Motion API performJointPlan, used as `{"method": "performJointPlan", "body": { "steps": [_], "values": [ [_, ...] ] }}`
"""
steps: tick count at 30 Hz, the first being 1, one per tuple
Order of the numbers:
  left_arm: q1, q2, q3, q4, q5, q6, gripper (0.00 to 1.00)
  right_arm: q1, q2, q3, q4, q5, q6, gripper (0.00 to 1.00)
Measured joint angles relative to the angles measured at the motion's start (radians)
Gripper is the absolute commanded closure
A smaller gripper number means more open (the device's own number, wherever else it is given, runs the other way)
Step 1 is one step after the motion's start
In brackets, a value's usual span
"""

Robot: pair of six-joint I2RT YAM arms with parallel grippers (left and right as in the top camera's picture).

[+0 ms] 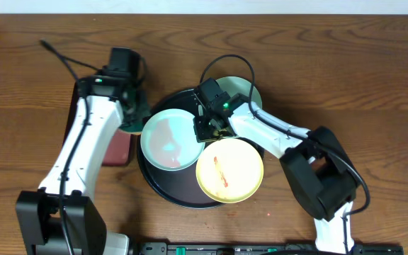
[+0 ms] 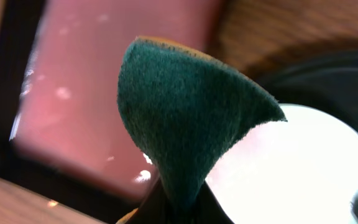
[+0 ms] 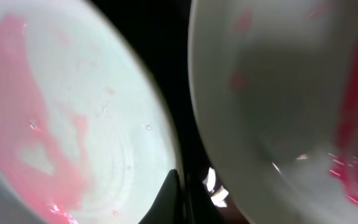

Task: Clean dirty plates on tray and stack at the side
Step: 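Lift the top green plate with the right gripper and place it right of tray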

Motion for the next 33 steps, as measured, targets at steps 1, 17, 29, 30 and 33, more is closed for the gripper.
{"method": "performJointPlan", "body": {
  "steps": [1,17,29,30,33],
  "values": [
    [0.017,0.000,0.000,-0.005,0.000,0.002,0.92,0.002,-0.019,-0.001,-0.003,0.016,-0.011,0.99],
    [0.196,0.000,0.000,-0.008,-0.004,0.003,0.93,0.104,-0.266,0.000,-0.016,0.499,-0.190,0.99],
    [0.198,0.000,0.000,-0.008,-0.004,0.003,0.93,0.364,-0.268,-0.001,0.044,1.096,-0.335,0.99],
    [0.198,0.000,0.000,-0.008,-0.004,0.003,0.93,0.380,-0.268,-0.001,0.057,1.148,-0.341,0.99],
    [0.198,0.000,0.000,-0.008,-0.004,0.003,0.93,0.423,-0.268,-0.001,0.111,1.318,-0.355,0.99]
  ]
}}
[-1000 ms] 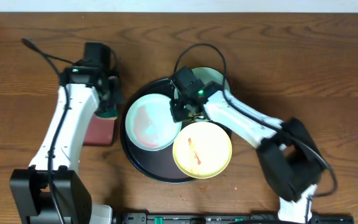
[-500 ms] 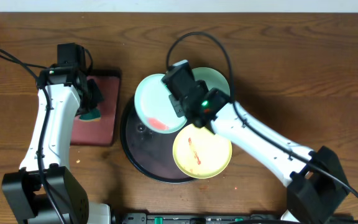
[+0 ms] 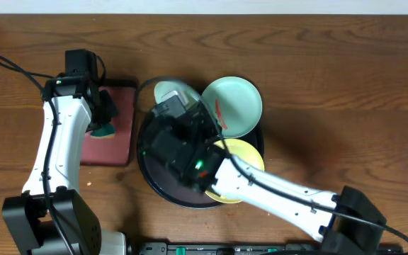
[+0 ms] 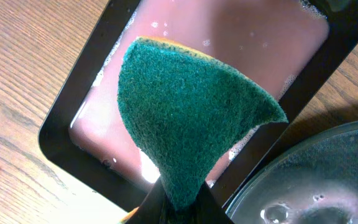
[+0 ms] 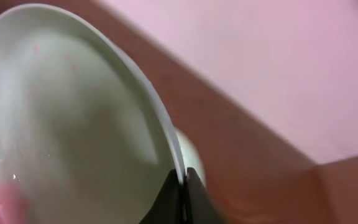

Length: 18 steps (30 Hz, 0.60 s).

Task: Clean dirty plates on tray and stack at the side
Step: 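Lift the top green plate with the right gripper and place it right of tray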

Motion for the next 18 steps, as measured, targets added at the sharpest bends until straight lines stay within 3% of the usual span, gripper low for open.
{"method": "performJointPlan", "body": {
  "steps": [4,9,13,18],
  "values": [
    [0.000,0.000,0.000,0.000,0.000,0.000,0.92,0.031,0.000,0.000,0.088,0.158,-0.064,0.99],
    [0.000,0.000,0.000,0.000,0.000,0.000,0.92,0.038,0.000,0.000,0.121,0.223,-0.124,0.99],
    [0.000,0.000,0.000,0.000,0.000,0.000,0.93,0.035,0.000,0.000,0.075,0.185,-0.129,0.99],
    [0.000,0.000,0.000,0.000,0.000,0.000,0.93,0.018,0.000,0.001,-0.048,0.000,-0.063,0.99]
  ]
}}
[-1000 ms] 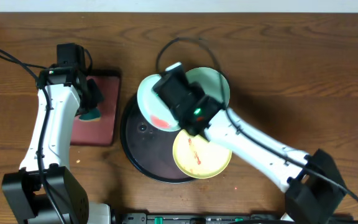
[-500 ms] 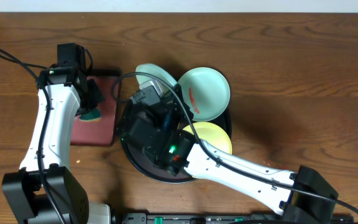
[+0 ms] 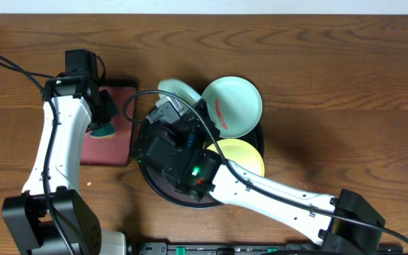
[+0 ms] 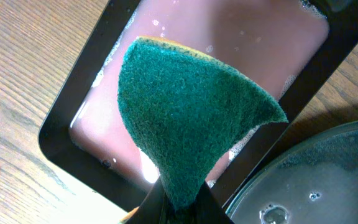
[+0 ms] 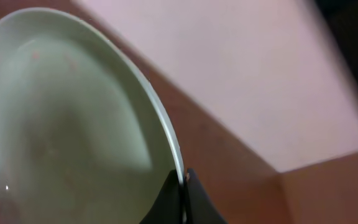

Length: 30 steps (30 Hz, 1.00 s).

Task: Clean dirty plates on tray and stack at the side
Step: 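Lift the top green plate with the right gripper and place it right of tray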

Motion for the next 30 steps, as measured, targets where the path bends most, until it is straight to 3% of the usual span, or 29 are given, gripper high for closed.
{"method": "performJointPlan", "body": {
  "steps": [9,18,26,30],
  "values": [
    [0.000,0.000,0.000,0.000,0.000,0.000,0.92,-0.170,-0.104,-0.003,-0.094,-0.504,0.182,0.99],
    [0.000,0.000,0.000,0.000,0.000,0.000,0.93,-0.616,-0.397,0.004,-0.183,-0.993,0.261,0.99],
    [0.000,0.000,0.000,0.000,0.000,0.000,0.92,-1.088,-0.422,-0.003,-0.430,-1.143,0.283,0.99],
    [0.000,0.000,0.000,0.001,0.000,0.000,0.92,-1.244,-0.403,-0.062,-0.453,-1.152,0.273,0.99]
  ]
}}
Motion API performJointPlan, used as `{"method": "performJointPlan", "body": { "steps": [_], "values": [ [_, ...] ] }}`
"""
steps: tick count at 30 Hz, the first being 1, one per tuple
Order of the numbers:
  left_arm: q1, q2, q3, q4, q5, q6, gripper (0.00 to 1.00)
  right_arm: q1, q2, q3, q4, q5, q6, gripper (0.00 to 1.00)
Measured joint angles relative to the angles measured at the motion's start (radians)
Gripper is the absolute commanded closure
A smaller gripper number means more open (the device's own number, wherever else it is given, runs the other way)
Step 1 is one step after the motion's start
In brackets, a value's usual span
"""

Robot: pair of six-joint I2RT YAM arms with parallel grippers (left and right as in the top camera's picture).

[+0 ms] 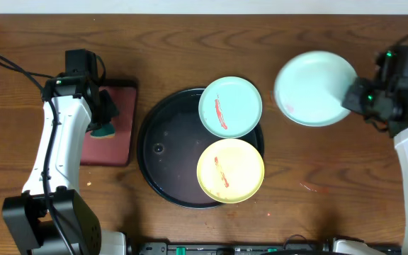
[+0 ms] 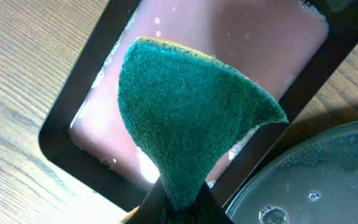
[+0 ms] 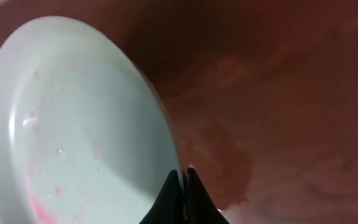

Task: Clean dirty plates on tray and stack at the side
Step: 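Lift the top green plate with the right gripper and place it right of tray, then grasp the yellow plate rim with the right gripper and pull it to tray center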

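My right gripper (image 1: 357, 100) is shut on the right rim of a pale green plate (image 1: 313, 89), held tilted over the bare table right of the round black tray (image 1: 167, 157). In the right wrist view that plate (image 3: 73, 124) carries faint pink specks, and the gripper (image 3: 183, 180) pinches its edge. On the tray lie a teal plate (image 1: 230, 107) and a yellow plate (image 1: 230, 170), each with a red streak. My left gripper (image 2: 176, 205) is shut on a green sponge (image 2: 185, 118) over the basin.
A black rectangular basin (image 1: 116, 145) of pink soapy water sits left of the round tray. The round tray's wet rim (image 2: 303, 180) shows beside the basin (image 2: 229, 56). A small red smear (image 1: 310, 188) marks the table at the front right.
The right gripper and the pale green plate were above the round tray's back left; now they are over the table to the tray's right. The left arm and sponge have not moved.
First the sponge was at the smeared pale plate lying in the tray, with my right gripper at that plate's rim. Then the sponge hung over the basin and the plate was raised on edge. Now the plate is right of the tray.
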Motion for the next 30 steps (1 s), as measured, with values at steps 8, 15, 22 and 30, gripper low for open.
{"method": "performJointPlan", "body": {
  "steps": [8,15,22,30],
  "values": [
    [0.000,0.000,0.000,0.000,0.000,0.000,0.93,-0.074,0.097,-0.286,0.184,-0.008,-0.014,0.99],
    [0.000,0.000,0.000,0.000,0.000,0.000,0.93,-0.074,0.139,-0.462,0.394,-0.019,-0.021,0.77],
    [0.000,0.000,0.000,0.003,0.000,0.001,0.92,-0.074,0.145,-0.474,0.336,-0.050,-0.041,0.69],
    [0.000,0.000,0.015,-0.042,0.000,0.052,0.92,0.078,0.066,-0.241,0.084,-0.277,-0.119,0.59]
  ]
}}
